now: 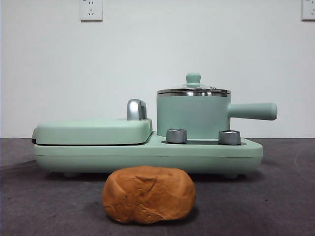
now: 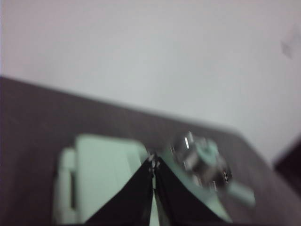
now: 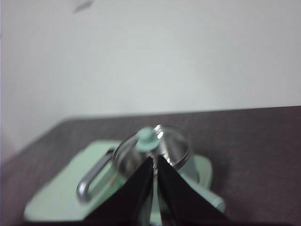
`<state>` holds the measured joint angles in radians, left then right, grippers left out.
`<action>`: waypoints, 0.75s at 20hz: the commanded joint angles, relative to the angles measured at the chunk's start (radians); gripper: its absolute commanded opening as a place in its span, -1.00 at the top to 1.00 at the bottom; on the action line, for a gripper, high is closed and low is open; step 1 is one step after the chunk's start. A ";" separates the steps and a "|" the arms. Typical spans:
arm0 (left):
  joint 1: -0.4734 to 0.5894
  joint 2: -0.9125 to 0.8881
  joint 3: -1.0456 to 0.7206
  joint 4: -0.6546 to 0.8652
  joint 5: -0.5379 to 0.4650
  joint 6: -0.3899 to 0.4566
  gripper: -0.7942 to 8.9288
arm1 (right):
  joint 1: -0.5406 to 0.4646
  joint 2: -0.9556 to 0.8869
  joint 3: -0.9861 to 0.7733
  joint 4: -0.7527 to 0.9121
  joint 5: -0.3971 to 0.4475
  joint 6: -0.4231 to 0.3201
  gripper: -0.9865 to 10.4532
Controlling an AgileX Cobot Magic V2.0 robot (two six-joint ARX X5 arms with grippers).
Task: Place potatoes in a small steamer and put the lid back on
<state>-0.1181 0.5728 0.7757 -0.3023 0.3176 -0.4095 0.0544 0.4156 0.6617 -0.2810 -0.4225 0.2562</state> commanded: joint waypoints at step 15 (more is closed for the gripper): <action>-0.184 0.240 0.151 -0.230 0.121 0.686 0.81 | 0.285 0.209 0.086 -0.227 0.052 -0.644 0.81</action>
<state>-0.2955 0.8059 0.9031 -0.5385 0.4294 0.2218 0.3248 0.6163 0.7303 -0.5014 -0.3805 -0.2890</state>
